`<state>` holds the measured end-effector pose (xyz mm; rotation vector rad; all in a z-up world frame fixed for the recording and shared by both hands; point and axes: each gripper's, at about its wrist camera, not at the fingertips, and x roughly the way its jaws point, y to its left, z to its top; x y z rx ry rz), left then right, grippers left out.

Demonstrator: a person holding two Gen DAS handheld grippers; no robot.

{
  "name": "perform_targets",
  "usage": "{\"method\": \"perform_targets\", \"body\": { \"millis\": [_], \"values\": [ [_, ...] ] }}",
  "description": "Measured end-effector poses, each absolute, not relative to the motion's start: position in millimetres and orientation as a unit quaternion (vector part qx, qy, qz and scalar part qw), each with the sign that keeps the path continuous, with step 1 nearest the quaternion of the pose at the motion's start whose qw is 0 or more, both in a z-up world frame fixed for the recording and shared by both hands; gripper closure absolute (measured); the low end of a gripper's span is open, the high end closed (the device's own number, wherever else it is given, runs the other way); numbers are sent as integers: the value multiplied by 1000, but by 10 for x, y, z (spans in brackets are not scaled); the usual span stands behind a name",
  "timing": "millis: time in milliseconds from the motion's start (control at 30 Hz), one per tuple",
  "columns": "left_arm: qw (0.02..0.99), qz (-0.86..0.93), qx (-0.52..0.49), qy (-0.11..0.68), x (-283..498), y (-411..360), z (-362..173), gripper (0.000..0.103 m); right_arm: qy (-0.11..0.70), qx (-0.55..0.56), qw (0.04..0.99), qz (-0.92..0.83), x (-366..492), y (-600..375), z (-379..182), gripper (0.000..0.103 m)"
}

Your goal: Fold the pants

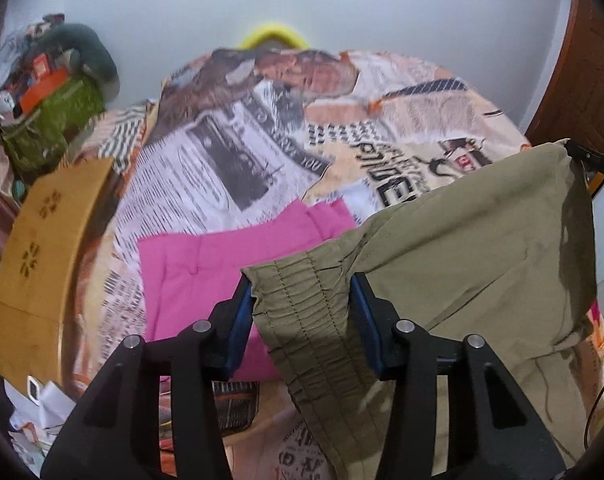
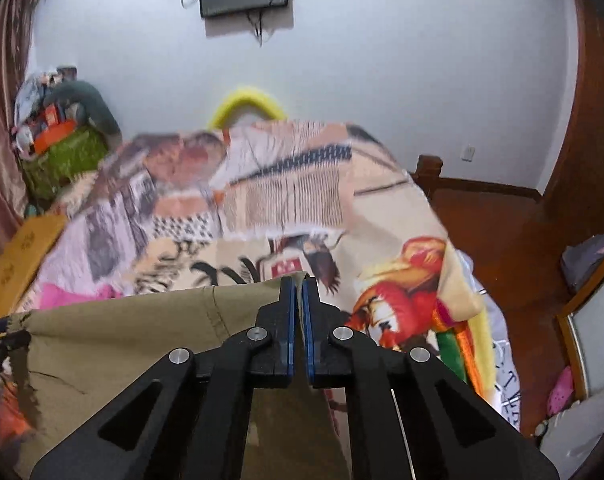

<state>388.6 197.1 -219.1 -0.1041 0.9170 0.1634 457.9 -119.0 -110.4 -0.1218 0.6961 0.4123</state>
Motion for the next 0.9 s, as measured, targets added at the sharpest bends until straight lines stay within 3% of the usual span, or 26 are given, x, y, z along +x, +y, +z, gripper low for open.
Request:
{"method": "perform_targets", "body": {
  "millis": [433, 900],
  "values": [
    [911, 66, -37, 405, 3172, 1666, -1682, 55, 308, -26, 920, 241, 3624, -1641, -710, 100],
    [915, 44, -11, 400, 2257, 1364, -1620, 55, 308, 7, 914, 262, 2463, -2094, -799, 101]
  ]
}}
